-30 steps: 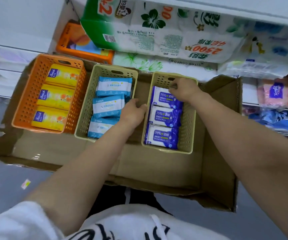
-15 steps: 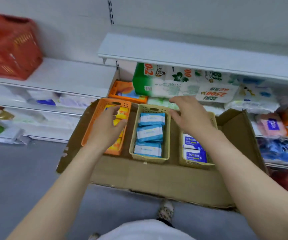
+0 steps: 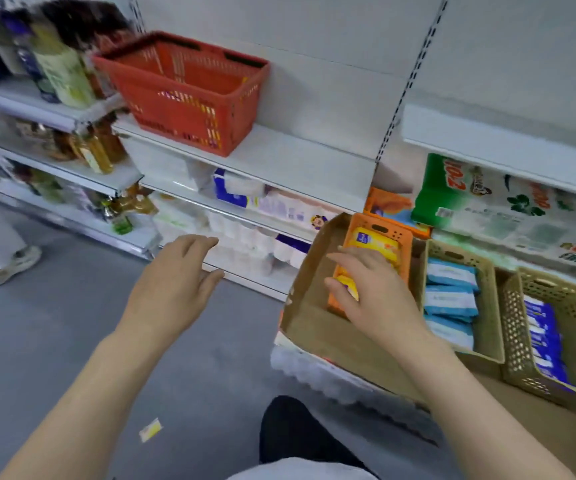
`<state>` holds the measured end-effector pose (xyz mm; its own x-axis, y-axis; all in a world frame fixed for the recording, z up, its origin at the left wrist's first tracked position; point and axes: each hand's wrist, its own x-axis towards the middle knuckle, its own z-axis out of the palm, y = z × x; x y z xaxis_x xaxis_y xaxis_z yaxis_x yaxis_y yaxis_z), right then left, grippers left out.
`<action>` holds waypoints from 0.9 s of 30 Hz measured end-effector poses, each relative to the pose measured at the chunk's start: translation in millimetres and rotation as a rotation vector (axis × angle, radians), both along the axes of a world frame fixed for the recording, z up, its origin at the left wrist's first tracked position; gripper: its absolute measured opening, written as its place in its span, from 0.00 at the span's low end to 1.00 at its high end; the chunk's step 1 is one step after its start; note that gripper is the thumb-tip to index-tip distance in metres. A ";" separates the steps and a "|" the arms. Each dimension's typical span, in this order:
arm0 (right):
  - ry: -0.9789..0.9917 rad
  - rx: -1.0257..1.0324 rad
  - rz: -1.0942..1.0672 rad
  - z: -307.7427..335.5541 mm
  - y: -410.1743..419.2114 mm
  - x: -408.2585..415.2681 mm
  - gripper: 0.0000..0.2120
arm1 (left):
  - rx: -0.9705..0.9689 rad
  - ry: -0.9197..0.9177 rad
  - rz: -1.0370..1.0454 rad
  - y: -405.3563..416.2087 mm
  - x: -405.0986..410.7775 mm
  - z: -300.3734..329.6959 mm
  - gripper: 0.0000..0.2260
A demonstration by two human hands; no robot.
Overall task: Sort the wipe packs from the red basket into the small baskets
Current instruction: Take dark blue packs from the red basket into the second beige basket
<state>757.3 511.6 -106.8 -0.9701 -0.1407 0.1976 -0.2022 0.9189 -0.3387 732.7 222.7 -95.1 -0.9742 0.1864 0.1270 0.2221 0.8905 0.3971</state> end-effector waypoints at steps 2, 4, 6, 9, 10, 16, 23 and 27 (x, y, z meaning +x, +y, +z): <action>-0.007 -0.012 0.028 -0.1 -32.3 -24.0 0.18 | -0.006 -0.012 0.026 -26.0 -19.1 -3.3 0.21; -0.005 -0.023 0.049 0.6 -61.2 -53.5 0.17 | -0.004 -0.011 0.048 -50.0 -43.5 -7.7 0.22; -0.007 -0.007 0.060 -0.3 -88.5 -88.9 0.18 | -0.008 -0.010 0.060 -74.2 -73.5 -12.7 0.21; 0.012 -0.047 0.065 -2.7 -131.3 -152.2 0.17 | -0.029 -0.007 0.069 -113.4 -131.8 -18.2 0.21; 0.019 -0.067 0.067 -2.9 -146.4 -175.1 0.17 | -0.032 -0.003 0.070 -127.0 -153.7 -18.2 0.21; 0.052 -0.114 0.029 29.7 -230.1 -311.6 0.17 | -0.100 0.029 0.041 -199.5 -293.6 14.0 0.21; 0.119 -0.078 0.014 54.5 -282.8 -431.0 0.17 | -0.097 0.071 -0.036 -244.6 -431.7 30.7 0.20; 0.155 -0.058 -0.086 51.4 -294.3 -496.0 0.16 | -0.077 0.105 -0.151 -256.9 -521.2 28.4 0.20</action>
<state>261.3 217.3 -55.5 -0.9355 -0.0422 0.3507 -0.1771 0.9151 -0.3622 211.6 -34.1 -66.6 -0.9167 0.3427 0.2057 0.3921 0.8707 0.2969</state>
